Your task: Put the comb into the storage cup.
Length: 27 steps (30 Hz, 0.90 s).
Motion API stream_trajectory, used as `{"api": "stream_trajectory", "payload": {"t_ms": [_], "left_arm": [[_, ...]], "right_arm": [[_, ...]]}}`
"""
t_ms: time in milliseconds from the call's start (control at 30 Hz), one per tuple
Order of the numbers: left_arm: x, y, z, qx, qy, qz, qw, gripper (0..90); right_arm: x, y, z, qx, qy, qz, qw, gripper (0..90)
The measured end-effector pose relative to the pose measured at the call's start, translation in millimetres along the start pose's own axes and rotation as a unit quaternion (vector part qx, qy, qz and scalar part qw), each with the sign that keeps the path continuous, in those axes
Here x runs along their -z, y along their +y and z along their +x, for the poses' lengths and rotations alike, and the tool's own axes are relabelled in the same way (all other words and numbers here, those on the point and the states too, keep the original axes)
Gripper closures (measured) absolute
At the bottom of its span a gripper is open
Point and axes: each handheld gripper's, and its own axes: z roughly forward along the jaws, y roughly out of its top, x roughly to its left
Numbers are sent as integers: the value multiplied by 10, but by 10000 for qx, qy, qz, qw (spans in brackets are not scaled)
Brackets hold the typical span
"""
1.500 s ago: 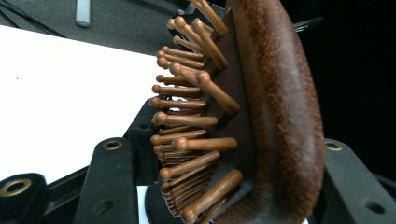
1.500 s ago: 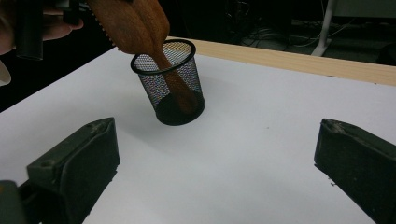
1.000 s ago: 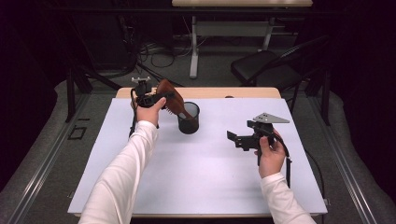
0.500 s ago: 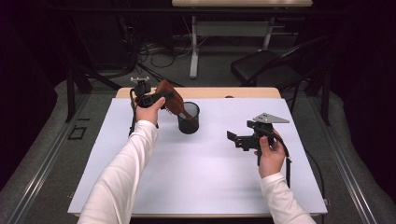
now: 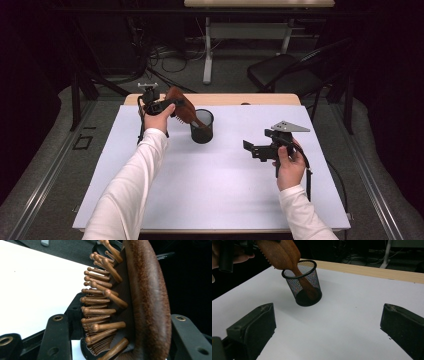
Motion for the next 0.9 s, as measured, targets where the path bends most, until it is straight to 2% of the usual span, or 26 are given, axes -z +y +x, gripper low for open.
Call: {"api": "stream_trajectory", "payload": {"t_ms": [667, 900], "left_arm": [[-2, -4, -5, 9, 69, -17, 10000, 442], [-6, -5, -27, 44, 74, -106, 9999, 346]], "right_arm": [[0, -2, 0, 5, 0, 4, 10000, 0], [-1, -3, -1, 4, -3, 4, 10000, 0]]}}
